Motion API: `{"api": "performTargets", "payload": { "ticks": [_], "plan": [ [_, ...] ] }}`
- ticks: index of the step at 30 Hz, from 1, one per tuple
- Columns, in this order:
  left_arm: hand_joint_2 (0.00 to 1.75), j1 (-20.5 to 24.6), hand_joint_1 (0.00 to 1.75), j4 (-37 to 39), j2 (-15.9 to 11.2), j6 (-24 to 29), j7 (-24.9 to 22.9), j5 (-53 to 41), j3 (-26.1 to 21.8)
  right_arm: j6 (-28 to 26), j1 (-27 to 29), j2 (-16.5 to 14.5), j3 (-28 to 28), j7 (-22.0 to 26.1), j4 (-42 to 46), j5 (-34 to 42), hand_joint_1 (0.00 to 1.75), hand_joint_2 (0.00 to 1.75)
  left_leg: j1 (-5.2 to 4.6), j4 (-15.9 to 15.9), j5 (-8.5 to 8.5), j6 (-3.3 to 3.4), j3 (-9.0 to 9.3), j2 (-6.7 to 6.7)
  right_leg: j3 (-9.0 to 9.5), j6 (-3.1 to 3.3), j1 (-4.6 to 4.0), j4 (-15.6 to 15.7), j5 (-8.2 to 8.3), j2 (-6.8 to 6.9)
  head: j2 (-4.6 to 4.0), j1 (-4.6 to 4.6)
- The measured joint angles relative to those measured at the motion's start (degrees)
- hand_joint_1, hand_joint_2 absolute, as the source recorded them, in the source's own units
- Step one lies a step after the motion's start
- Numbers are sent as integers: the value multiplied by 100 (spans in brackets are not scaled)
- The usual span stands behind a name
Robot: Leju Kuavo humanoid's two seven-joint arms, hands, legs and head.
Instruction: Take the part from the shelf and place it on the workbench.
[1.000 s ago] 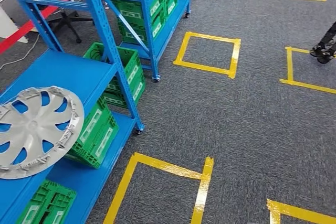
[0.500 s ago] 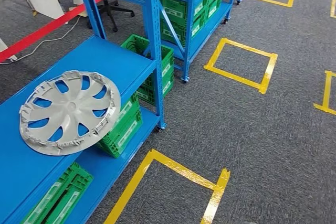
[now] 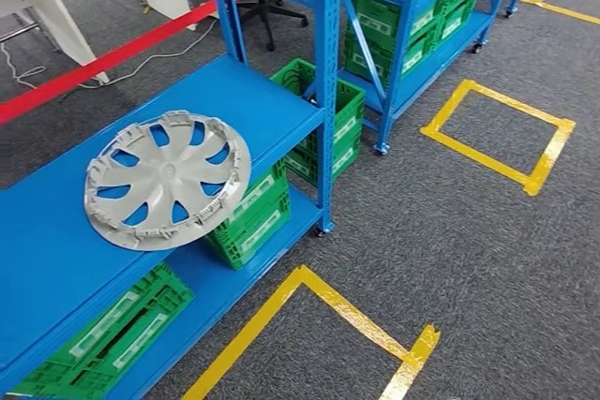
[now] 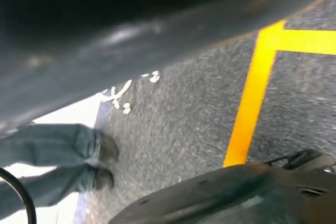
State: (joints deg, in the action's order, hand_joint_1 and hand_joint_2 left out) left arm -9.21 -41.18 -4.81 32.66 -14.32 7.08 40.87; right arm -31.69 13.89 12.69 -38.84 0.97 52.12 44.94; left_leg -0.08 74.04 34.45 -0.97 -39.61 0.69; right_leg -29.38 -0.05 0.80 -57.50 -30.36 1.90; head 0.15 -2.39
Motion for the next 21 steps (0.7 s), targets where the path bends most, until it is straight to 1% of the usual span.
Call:
{"api": "performTargets", "payload": {
  "ticks": [1,2,3,4,5,6,7,8,9,10,11,12,13,14,15,16,17,18,19,20,21],
  "plan": [
    [0,-14,0,0,-1,-1,0,4,-5,3,-1,-4,16,-2,-10,-16,0,0,3,-19,-82,7,12,-9,15,4,-9,0,-14,83,0,1],
    [0,-30,0,0,-1,-1,0,8,-16,8,-3,-9,31,-2,-16,-33,0,0,-1,-262,-258,28,136,-34,38,3,-17,0,-31,156,0,1],
    [0,-41,0,-1,-2,-1,1,10,-28,15,-7,-17,43,-1,-20,-50,0,0,-16,-639,-470,66,327,-117,64,-1,-27,1,-50,224,0,2],
    [0,-43,0,-2,-4,0,2,12,-41,24,-10,-30,53,-1,-22,-65,0,0,-52,-1014,-610,116,520,-279,81,-15,-44,2,-77,293,0,-1],
    [0,-33,0,-2,-5,1,5,13,-52,33,-10,-43,64,-1,-27,-78,0,0,-89,-1315,-692,166,672,-423,93,-37,-59,3,-104,361,0,4],
    [0,-21,0,-2,-5,2,9,13,-61,43,-10,-54,80,-3,-33,-91,0,0,-124,-1488,-704,206,752,-533,99,-63,-71,6,-127,432,0,4],
    [0,-15,0,-2,-6,4,11,17,-71,54,-11,-65,100,-5,-40,-106,0,0,-150,-1542,-665,233,773,-564,111,-92,-79,15,-146,506,0,7],
    [0,-20,0,-2,-5,5,13,22,-79,66,-18,-73,124,-7,-45,-124,0,0,-150,-1574,-667,256,779,-494,155,-117,-80,29,-156,579,0,14],
    [0,-36,0,-2,-1,6,13,29,-85,78,-26,-83,146,-9,-49,-146,0,0,-133,-1613,-687,278,801,-422,191,-141,-74,34,-179,598,0,11],
    [0,-51,0,-2,1,6,15,40,-90,90,-36,-92,162,-9,-51,-167,0,0,-111,-1659,-714,308,830,-351,197,-169,-70,-22,-235,497,0,6],
    [0,-57,0,-2,2,6,16,49,-93,100,-44,-99,175,-9,-55,-181,0,0,-85,-1704,-746,337,852,-281,134,-194,-62,-192,-341,328,0,-4],
    [0,-54,0,-2,3,6,20,57,-97,105,-44,-105,185,-12,-62,-190,0,0,-63,-1733,-771,357,866,-213,-19,-218,-46,-486,-493,122,0,-14],
    [0,-45,0,-2,4,6,24,62,-101,108,-39,-108,192,-16,-74,-191,0,0,-56,-1740,-779,373,858,-136,-227,-239,-34,-877,-660,-55,0,-21],
    [0,-38,0,-2,8,6,26,64,-103,107,-30,-109,200,-21,-90,-190,0,0,-52,-1738,-781,377,850,-55,-448,-258,-20,-1269,-794,-135,0,-22],
    [0,-39,0,-2,13,6,29,64,-104,105,-18,-110,206,-27,-106,-191,0,0,-46,-1737,-779,376,851,29,-619,-279,-9,-1537,-837,-166,0,-21],
    [0,-45,0,-2,17,5,32,65,-105,107,-7,-110,215,-31,-119,-196,0,0,-36,-1733,-774,369,859,116,-702,-300,2,-1606,-760,-179,0,-20],
    [0,-52,0,-2,19,5,36,67,-106,110,1,-112,227,-33,-127,-210,0,0,-21,-1726,-765,353,872,202,-672,-322,19,-1440,-570,-192,0,-21],
    [0,-57,0,-2,20,4,42,72,-108,118,6,-114,245,-34,-132,-232,0,0,-5,-1710,-748,327,885,286,-548,-352,49,-1085,-309,-253,0,-20],
    [0,-57,0,-2,18,4,49,79,-113,130,9,-122,263,-36,-139,-259,0,0,1,-1677,-724,289,885,365,-400,-386,86,-696,-105,-407,0,-25],
    [0,-51,0,-2,17,4,57,92,-119,145,9,-134,282,-38,-147,-290,0,0,4,-1624,-697,246,861,442,-262,-390,121,-367,12,-555,0,-25],
    [0,-45,0,-3,15,4,65,104,-126,160,11,-145,299,-46,-155,-318,0,0,3,-1578,-681,204,824,512,-175,-378,144,-175,47,-673,0,-24]
  ]
}}
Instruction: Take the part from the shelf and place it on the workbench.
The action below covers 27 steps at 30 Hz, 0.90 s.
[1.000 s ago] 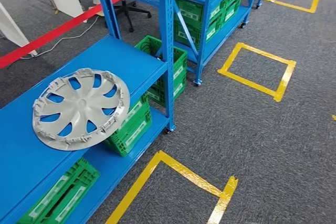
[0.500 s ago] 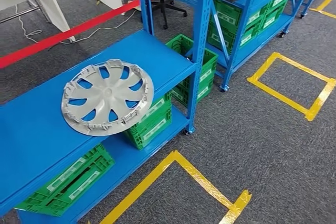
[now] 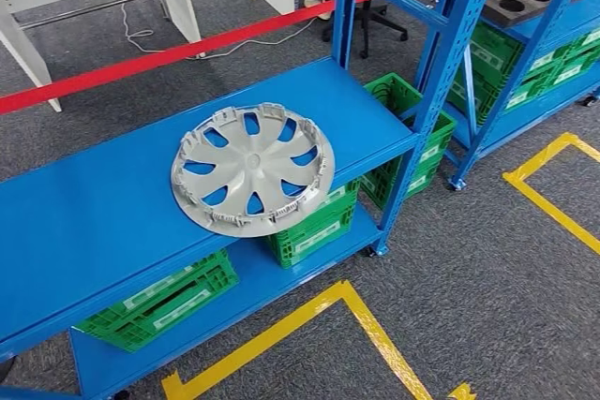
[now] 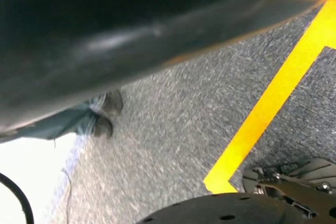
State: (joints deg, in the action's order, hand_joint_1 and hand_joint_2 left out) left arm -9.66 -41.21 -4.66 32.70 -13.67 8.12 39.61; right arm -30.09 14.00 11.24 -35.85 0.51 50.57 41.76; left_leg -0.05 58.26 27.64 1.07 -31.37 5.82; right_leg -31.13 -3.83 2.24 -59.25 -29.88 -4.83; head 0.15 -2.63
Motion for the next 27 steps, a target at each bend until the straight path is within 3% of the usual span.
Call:
{"api": "performTargets", "payload": {
  "ticks": [1,3,5,7,9,10,12,14,16,18,19,21,22,24,25,26,27],
  "plan": [
    [0,0,0,0,-2,1,7,12,-6,15,3,-12,15,-9,-9,-28,0,0,3,34,2,-39,-44,69,34,35,2,58,-34,-55,0,5],
    [0,-25,0,0,-6,2,14,29,-12,37,10,-31,44,-25,-20,-76,0,0,28,47,-16,-102,-96,173,59,133,-15,61,-41,77,0,14],
    [0,-54,0,-1,-1,2,20,46,-16,51,11,-57,87,-29,-25,-125,0,0,24,220,92,-155,-180,-50,80,225,-19,75,-33,229,0,47],
    [0,-44,0,-2,6,2,29,66,-31,60,22,-80,133,-39,-32,-168,0,0,19,809,407,-197,-458,-403,98,295,-36,85,-45,406,0,99],
    [0,-29,0,-2,7,2,38,79,-56,70,37,-91,164,-51,-45,-200,0,0,39,1492,675,-218,-792,-504,105,325,-64,85,-68,594,0,116],
    [0,-35,0,-2,8,2,43,82,-68,79,39,-93,178,-55,-52,-224,0,0,44,1633,675,-218,-860,-514,109,330,-73,84,-81,680,0,116],
    [0,-59,0,-2,8,2,53,81,-83,116,35,-105,223,-64,-61,-300,0,0,40,1288,383,-185,-677,-559,125,322,-89,85,-115,829,0,117],
    [0,-57,0,-2,5,2,57,40,-89,168,32,-138,285,-82,-66,-398,0,0,-13,527,84,-101,-281,-812,164,283,-110,85,-164,961,0,116],
    [0,-23,0,-2,4,4,59,-19,-86,218,28,-168,346,-111,-75,-497,0,0,-79,133,44,-25,-89,-999,207,226,-126,95,-205,1096,0,115],
    [0,-13,0,-1,2,6,64,-43,-85,272,18,-196,428,-144,-83,-618,0,0,-96,83,51,26,-84,-903,287,169,-131,137,-217,1225,0,119],
    [0,-22,0,0,6,5,71,-42,-84,300,13,-210,480,-160,-85,-684,0,0,-82,42,24,54,-67,-838,313,141,-129,137,-239,1178,0,114],
    [0,-23,0,1,10,5,88,-41,-81,343,13,-240,567,-175,-87,-783,0,0,-40,-45,-40,113,-34,-710,210,102,-120,-117,-425,860,0,95],
    [0,-11,0,2,15,5,97,-41,-80,353,21,-250,600,-186,-93,-811,0,0,-27,-63,-55,132,-30,-645,34,92,-109,-434,-596,659,0,83],
    [0,14,0,3,22,4,110,-38,-80,369,51,-262,664,-201,-112,-859,0,0,-24,-66,-52,156,-35,-490,-401,75,-104,-1197,-896,504,0,79],
    [0,17,0,3,28,4,114,-36,-79,376,67,-265,696,-208,-124,-877,0,0,-24,-64,-45,159,-28,-410,-555,67,-104,-1412,-909,493,0,80],
    [0,16,0,4,32,4,116,-33,-78,386,77,-268,726,-208,-132,-891,0,0,-21,-61,-38,156,-18,-328,-610,60,-103,-1406,-796,489,0,81],
    [0,14,0,6,34,4,116,-31,-78,394,82,-272,748,-208,-138,-897,0,0,-13,-54,-27,142,-4,-245,-545,56,-95,-1156,-571,466,0,81]
  ]
}}
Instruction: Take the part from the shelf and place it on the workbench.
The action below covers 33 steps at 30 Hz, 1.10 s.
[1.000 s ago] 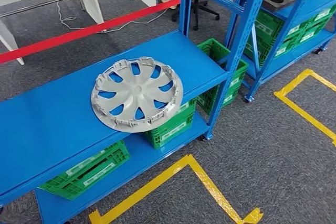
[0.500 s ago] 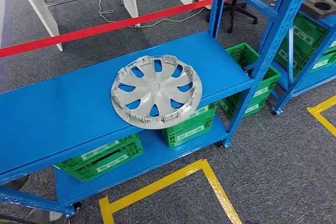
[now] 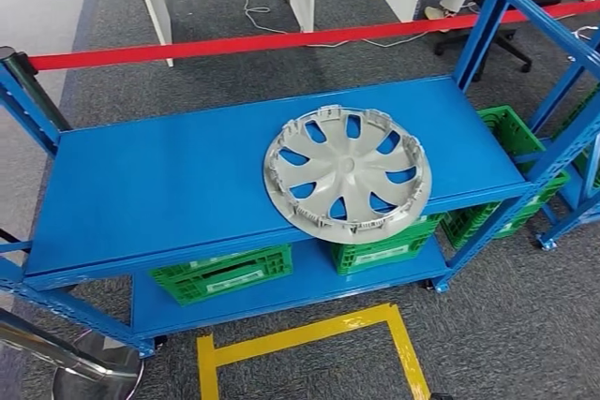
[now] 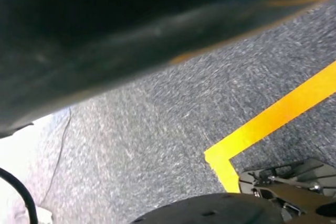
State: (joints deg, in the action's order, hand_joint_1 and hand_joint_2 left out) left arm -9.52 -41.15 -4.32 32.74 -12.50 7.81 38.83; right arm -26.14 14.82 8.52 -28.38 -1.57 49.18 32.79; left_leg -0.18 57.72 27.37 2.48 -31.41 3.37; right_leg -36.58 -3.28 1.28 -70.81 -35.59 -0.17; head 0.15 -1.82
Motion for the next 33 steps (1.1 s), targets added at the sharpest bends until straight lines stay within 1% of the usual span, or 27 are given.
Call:
{"api": "performTargets", "payload": {
  "ticks": [1,2,3,4,5,6,7,10,11,12,13,14,15,16,17,18,19,20,21,23,24,28,29,32,33],
  "plan": [
    [0,0,0,2,2,0,0,3,1,9,2,-3,17,0,-4,-5,0,0,8,14,17,-22,11,79,140,-4,15,390,263,-75,0,-1],
    [0,6,0,3,3,0,1,8,1,18,4,-9,32,0,-9,-15,0,0,7,45,42,-57,12,157,292,-4,31,775,456,-208,0,-2],
    [0,12,0,4,4,-1,4,20,1,26,5,-16,48,0,-13,-33,0,0,5,72,64,-93,4,228,413,11,44,1061,574,-310,-1,1],
    [0,16,0,5,4,-2,11,34,1,36,5,-24,67,-1,-17,-56,0,0,4,91,79,-126,-11,286,488,36,47,1200,605,-382,-1,4],
    [0,18,0,7,3,-4,17,46,1,42,6,-31,82,-1,-22,-77,0,0,1,103,88,-150,-26,328,518,63,43,1228,584,-403,-1,8],
    [0,15,0,7,3,-5,24,56,1,47,6,-34,93,-2,-24,-92,0,0,7,97,86,-160,-34,351,535,87,36,1226,585,-366,-1,11],
    [0,13,0,8,3,-7,26,58,1,50,7,-35,99,-2,-25,-99,0,0,11,94,84,-166,-36,360,549,96,31,1226,584,-358,0,11],
    [0,13,0,9,3,-7,27,59,1,51,6,-36,102,-1,-25,-101,0,0,12,92,83,-168,-36,364,549,99,30,1225,584,-355,0,11],
    [0,11,0,11,3,-8,30,61,1,56,6,-38,110,-1,-26,-108,0,0,19,84,76,-181,-35,383,552,113,23,1225,588,-337,0,10],
    [0,9,0,16,1,-9,37,70,0,65,4,-51,122,-1,-28,-124,0,0,27,87,76,-202,-36,405,560,141,31,1237,600,-292,0,9],
    [0,18,0,23,3,-27,66,87,1,86,14,-68,157,-3,-32,-172,0,0,32,334,209,-244,-159,264,578,189,31,1251,601,-186,0,32],
    [0,27,0,39,7,-51,115,121,1,131,28,-97,231,-16,-41,-274,0,0,43,754,357,-294,-373,101,607,237,28,1265,586,-7,0,56],
    [44,37,0,58,10,-74,164,155,2,175,43,-126,307,-30,-50,-380,0,0,49,1097,453,-328,-550,-81,639,272,30,1279,562,164,0,83],
    [87,47,0,75,17,-97,213,188,3,222,56,-150,383,-45,-58,-491,0,0,53,1300,472,-348,-662,-271,677,283,17,1281,523,312,0,109],
    [131,46,0,92,19,-103,245,214,3,265,56,-172,440,-70,-65,-573,0,44,58,1132,305,-334,-589,-309,712,268,12,1281,492,410,0,110],
    [175,48,0,105,18,-107,262,226,3,298,49,-189,471,-98,-69,-596,0,87,47,738,147,-298,-389,-350,726,245,12,1283,470,442,0,110],
    [175,55,0,122,20,-111,280,240,3,337,38,-210,507,-136,-75,-609,0,131,31,410,51,-260,-224,-388,735,212,6,1283,446,468,0,108],
    [175,65,0,149,26,-114,295,249,2,381,26,-228,553,-180,-86,-608,0,175,19,203,11,-242,-120,-416,734,192,-5,1275,418,494,-1,105],
    [175,75,0,195,34,-122,304,255,-11,427,13,-246,614,-214,-112,-615,0,175,8,124,31,-245,-80,-435,728,191,-14,1272,401,503,-1,102],
    [175,83,0,317,60,-196,320,250,-96,538,-19,-287,765,-243,-207,-691,0,175,2,94,25,-270,-71,-427,740,197,-20,1282,393,497,-1,102],
    [175,84,0,383,70,-268,333,233,-171,600,-36,-310,847,-243,-273,-757,0,175,-3,97,34,-270,-71,-429,750,194,-14,1303,407,487,0,103],
    [175,103,0,599,101,-666,449,108,-580,870,-89,-370,1170,-207,-572,-1095,0,175,-7,97,57,-224,-64,-434,786,148,-11,1370,425,476,0,101],
    [175,106,0,644,114,-769,482,75,-689,936,-104,-381,1243,-192,-647,-1180,0,131,-7,97,63,-215,-62,-435,793,141,-11,1380,426,475,0,101],
    [44,104,0,767,151,-1071,573,-26,-1028,1141,-151,-419,1432,-149,-863,-1433,0,0,-8,99,73,-199,-59,-437,803,121,-10,1398,429,472,0,102],
    [0,104,0,808,160,-1174,603,-62,-1146,1215,-169,-436,1492,-136,-936,-1521,0,0,-8,100,75,-196,-58,-437,805,112,-10,1401,429,472,0,103]
  ]
}}
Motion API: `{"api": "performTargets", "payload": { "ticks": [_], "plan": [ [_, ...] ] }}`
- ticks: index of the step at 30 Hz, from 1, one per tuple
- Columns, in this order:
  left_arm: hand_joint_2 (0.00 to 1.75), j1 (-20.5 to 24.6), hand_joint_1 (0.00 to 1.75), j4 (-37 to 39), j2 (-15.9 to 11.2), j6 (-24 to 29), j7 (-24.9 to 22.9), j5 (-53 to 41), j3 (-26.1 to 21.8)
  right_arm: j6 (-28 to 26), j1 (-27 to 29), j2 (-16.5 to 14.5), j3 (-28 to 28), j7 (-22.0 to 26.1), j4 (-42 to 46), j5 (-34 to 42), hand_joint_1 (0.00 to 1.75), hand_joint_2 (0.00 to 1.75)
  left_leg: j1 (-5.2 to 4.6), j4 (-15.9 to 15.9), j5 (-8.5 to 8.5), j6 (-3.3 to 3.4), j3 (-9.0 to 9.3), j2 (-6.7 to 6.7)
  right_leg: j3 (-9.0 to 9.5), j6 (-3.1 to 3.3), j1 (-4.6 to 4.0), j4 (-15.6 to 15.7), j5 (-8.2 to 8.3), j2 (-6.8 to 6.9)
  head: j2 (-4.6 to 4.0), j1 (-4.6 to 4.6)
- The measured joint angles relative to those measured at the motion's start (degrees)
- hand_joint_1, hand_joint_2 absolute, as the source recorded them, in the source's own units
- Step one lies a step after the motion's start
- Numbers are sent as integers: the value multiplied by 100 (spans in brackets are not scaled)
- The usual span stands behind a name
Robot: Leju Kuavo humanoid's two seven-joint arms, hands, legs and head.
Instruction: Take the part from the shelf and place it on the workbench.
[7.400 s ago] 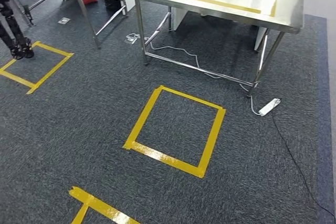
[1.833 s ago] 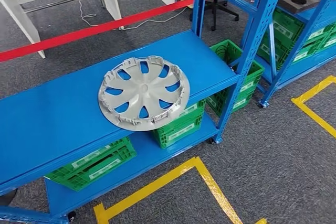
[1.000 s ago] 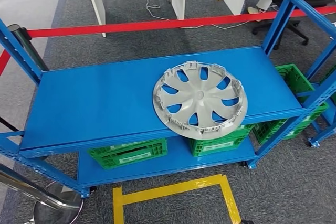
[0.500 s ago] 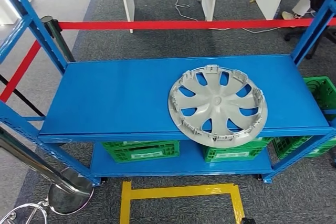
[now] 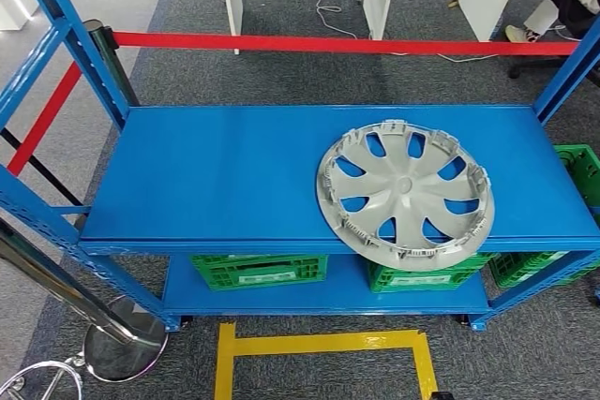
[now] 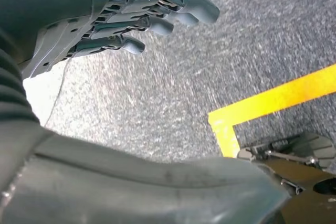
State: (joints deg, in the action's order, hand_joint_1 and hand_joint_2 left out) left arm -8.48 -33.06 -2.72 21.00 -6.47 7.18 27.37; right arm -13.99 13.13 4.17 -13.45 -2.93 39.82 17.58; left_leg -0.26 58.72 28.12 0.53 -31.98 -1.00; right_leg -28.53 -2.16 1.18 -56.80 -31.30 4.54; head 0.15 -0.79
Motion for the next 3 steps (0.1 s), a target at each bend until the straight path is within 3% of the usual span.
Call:
{"api": "performTargets", "payload": {
  "ticks": [3],
  "plan": [
    [0,-2,0,102,25,-254,77,-85,-296,173,-49,-44,140,31,-179,-216,0,0,0,2,4,6,6,0,6,-14,0,4,-2,0,0,1]
  ]
}}
